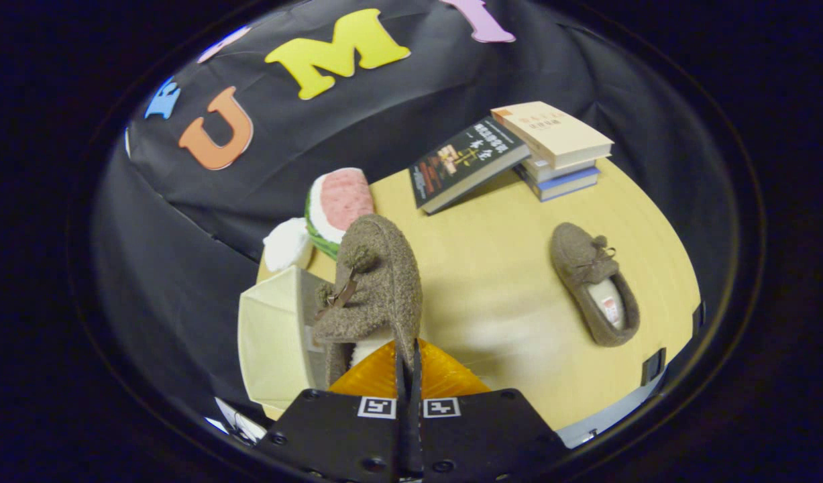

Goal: Open the storage box then place both shoes into the box .Put the left shoe in first, then the right shoe, with the right side of both shoes facing outward in a uniform manner.

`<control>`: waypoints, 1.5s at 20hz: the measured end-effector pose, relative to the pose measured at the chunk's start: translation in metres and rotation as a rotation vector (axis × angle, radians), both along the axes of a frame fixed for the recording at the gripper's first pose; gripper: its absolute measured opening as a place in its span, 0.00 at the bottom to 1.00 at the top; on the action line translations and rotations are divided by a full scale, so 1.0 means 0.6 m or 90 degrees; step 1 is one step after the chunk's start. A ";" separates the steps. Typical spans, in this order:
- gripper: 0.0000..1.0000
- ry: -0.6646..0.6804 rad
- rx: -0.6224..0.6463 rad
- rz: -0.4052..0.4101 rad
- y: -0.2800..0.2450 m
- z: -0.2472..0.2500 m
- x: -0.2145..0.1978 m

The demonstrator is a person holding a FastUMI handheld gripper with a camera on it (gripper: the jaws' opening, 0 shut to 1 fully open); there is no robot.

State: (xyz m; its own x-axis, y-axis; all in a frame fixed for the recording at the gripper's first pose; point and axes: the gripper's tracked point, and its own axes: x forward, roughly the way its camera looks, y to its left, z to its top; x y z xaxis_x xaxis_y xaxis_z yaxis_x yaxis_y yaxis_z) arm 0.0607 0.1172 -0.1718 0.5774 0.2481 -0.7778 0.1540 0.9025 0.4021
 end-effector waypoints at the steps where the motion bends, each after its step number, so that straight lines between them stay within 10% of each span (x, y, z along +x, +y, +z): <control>1: 0.00 -0.006 0.007 0.008 0.031 0.015 0.000; 12: 0.00 -0.008 -0.015 0.102 0.333 0.012 0.002; 30: 0.00 0.144 -0.108 0.051 0.435 -0.253 0.052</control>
